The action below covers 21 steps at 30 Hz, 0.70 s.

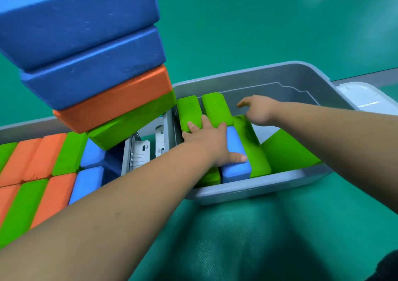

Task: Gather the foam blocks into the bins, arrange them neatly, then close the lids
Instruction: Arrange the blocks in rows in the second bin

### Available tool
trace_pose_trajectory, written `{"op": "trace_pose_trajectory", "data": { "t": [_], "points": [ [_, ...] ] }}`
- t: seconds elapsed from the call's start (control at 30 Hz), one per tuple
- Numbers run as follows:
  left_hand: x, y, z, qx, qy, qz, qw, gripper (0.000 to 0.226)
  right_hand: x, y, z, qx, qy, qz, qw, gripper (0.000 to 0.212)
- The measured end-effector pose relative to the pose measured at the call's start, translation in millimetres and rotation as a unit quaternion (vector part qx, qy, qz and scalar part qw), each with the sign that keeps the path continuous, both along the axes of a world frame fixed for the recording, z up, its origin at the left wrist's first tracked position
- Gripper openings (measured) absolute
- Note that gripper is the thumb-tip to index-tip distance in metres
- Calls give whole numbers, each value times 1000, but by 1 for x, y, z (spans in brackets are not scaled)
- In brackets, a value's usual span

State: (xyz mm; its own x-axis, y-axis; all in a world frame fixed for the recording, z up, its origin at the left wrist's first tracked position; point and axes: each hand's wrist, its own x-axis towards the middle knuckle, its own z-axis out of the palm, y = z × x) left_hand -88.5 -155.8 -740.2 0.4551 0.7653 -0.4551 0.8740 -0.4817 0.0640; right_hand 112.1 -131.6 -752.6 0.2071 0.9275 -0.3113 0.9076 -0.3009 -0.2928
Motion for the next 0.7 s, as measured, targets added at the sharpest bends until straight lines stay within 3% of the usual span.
{"op": "trace_pose_trajectory", "data": {
  "t": [0.2,0.33,0.47,0.6,0.7],
  "points": [
    [3,20,-2,37,18,-175,984,124,-1,4,-28,-83,-58,63,993,69],
    [6,23,-2,0,27,-157,987,124,-5,8,-38,-84,-52,62,993,84],
    [8,26,-2,-14,19,-149,989,130,-9,8,-38,-91,-81,43,992,71],
    [9,27,-4,-13,25,-154,988,133,-5,5,-32,-81,-135,5,987,91],
    [8,27,-6,-11,15,-154,988,133,2,4,-19,-56,-126,-22,990,84]
  ]
}}
